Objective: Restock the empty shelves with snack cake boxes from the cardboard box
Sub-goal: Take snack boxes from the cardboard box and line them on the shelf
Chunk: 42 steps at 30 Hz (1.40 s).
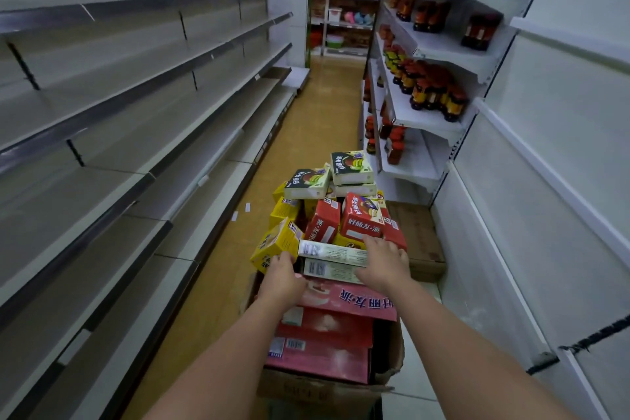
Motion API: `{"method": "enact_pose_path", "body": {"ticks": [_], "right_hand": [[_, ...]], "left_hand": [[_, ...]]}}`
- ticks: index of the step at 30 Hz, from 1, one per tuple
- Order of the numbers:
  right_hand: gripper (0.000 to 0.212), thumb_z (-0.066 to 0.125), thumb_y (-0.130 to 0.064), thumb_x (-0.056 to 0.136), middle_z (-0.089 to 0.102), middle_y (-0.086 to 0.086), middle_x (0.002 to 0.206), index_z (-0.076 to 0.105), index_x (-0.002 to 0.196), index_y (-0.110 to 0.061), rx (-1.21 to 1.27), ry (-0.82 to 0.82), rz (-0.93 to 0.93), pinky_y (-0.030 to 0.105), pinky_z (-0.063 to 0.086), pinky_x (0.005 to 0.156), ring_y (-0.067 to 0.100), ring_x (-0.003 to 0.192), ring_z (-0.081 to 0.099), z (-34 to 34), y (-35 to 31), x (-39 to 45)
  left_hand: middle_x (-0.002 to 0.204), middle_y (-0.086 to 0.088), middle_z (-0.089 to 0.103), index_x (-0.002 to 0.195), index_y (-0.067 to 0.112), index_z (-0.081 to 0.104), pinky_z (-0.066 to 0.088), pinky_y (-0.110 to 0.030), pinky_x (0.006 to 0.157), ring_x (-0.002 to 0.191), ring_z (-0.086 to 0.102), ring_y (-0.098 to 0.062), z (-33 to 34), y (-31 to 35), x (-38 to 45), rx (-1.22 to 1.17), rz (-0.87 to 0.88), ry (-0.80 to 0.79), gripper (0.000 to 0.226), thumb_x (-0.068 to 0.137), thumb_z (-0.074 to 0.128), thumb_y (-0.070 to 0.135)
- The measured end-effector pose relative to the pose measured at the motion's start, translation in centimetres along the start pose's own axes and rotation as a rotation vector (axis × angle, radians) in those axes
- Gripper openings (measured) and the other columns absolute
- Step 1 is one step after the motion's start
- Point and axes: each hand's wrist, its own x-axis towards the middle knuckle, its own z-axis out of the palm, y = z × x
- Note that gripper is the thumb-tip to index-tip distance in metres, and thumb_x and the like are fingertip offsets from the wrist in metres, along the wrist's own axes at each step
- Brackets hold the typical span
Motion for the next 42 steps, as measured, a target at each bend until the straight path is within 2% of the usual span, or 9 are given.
{"method": "enact_pose_path", "body": {"ticks": [6, 14, 17, 22, 28, 32, 37, 40, 42], "right_hand": [[0.095, 0.069, -0.04, 0.08, 0.026, 0.004, 0.154, 0.01, 0.152, -0.021, -0.118, -0.117, -0.128, 0.055, 0.005, 0.117, 0.026, 0.142, 0.022, 1.9, -1.8, 2.5], [0.108, 0.071, -0.05, 0.077, 0.033, 0.006, 0.144, 0.0, 0.151, -0.015, -0.357, 0.063, -0.358, 0.046, 0.024, 0.109, 0.026, 0.131, 0.035, 3.5, -0.9, 3.0], [0.102, 0.069, -0.049, 0.079, 0.037, 0.007, 0.139, 0.005, 0.15, -0.015, -0.348, 0.097, -0.39, 0.043, 0.027, 0.106, 0.026, 0.127, 0.038, 3.7, -0.7, 3.1], [0.063, 0.062, -0.038, 0.083, 0.046, 0.002, 0.127, 0.031, 0.133, -0.017, -0.269, 0.17, -0.426, 0.038, 0.03, 0.1, 0.022, 0.117, 0.045, 3.5, 0.1, 3.8], [0.058, 0.061, -0.042, 0.076, 0.046, -0.002, 0.118, 0.036, 0.123, -0.019, -0.136, 0.231, -0.373, 0.036, 0.032, 0.097, 0.02, 0.11, 0.045, 1.3, 1.0, 3.9], [0.061, 0.063, -0.045, 0.075, 0.046, -0.001, 0.117, 0.035, 0.122, -0.018, -0.054, 0.206, -0.357, 0.038, 0.031, 0.096, 0.021, 0.111, 0.046, -1.9, 1.1, 4.3], [0.056, 0.068, -0.039, 0.073, 0.053, -0.001, 0.106, 0.038, 0.115, -0.02, 0.379, 0.077, -0.211, 0.039, 0.044, 0.086, 0.022, 0.097, 0.054, -5.2, 0.6, 4.6], [0.056, 0.072, -0.029, 0.069, 0.055, 0.008, 0.108, 0.042, 0.113, -0.012, 0.868, -0.161, -0.108, 0.039, 0.048, 0.079, 0.027, 0.1, 0.055, -5.8, -0.3, 4.6], [0.063, 0.072, -0.032, 0.065, 0.055, 0.01, 0.112, 0.045, 0.117, -0.01, 0.978, -0.287, -0.092, 0.037, 0.046, 0.077, 0.028, 0.106, 0.053, -5.5, -1.1, 4.2]], "left_hand": [[0.123, -0.002, 0.053, 0.121, 0.022, 0.054, 0.041, -0.039, 0.095, 0.117, 0.042, -0.026, 1.4, -0.6, 2.3, 0.186, 0.003, 0.014, 0.034, 0.087, 0.057, 0.025], [0.122, 0.003, 0.055, 0.115, 0.025, 0.058, 0.033, -0.035, 0.097, 0.12, 0.04, -0.022, 2.4, 0.6, 2.1, 0.35, -0.027, 0.123, 0.038, 0.086, 0.06, 0.048], [0.122, 0.005, 0.055, 0.112, 0.027, 0.06, 0.032, -0.034, 0.097, 0.119, 0.039, -0.02, 2.9, 0.6, 1.7, 0.339, -0.017, 0.174, 0.032, 0.087, 0.059, 0.047], [0.125, 0.006, 0.055, 0.121, 0.026, 0.055, 0.033, -0.034, 0.098, 0.122, 0.039, -0.021, 3.2, 1.2, 0.8, 0.295, 0.025, 0.246, 0.034, 0.092, 0.054, 0.044], [0.131, 0.004, 0.05, 0.14, 0.025, 0.041, 0.04, -0.037, 0.099, 0.123, 0.04, -0.019, 2.7, 3.1, 0.5, 0.078, 0.091, 0.325, 0.052, 0.093, 0.054, 0.042], [0.138, 0.001, 0.045, 0.142, 0.023, 0.034, 0.042, -0.044, 0.099, 0.129, 0.039, -0.02, 1.7, 4.4, 0.8, -0.22, -0.009, 0.37, 0.066, 0.087, 0.06, 0.049], [0.14, -0.008, 0.045, 0.147, 0.015, 0.025, 0.039, -0.039, 0.102, 0.125, 0.047, -0.028, -0.2, 6.0, 0.3, -0.634, -0.172, 0.314, 0.081, 0.085, 0.061, 0.052], [0.134, -0.011, 0.052, 0.139, 0.012, 0.039, 0.042, -0.042, 0.101, 0.12, 0.053, -0.03, -1.5, 6.0, -0.4, -0.84, -0.176, 0.229, 0.092, 0.072, 0.059, 0.073], [0.123, -0.011, 0.062, 0.128, 0.014, 0.052, 0.049, -0.049, 0.095, 0.108, 0.061, -0.03, -2.1, 5.3, -0.8, -0.878, -0.181, 0.19, 0.103, 0.055, 0.058, 0.086]]}}
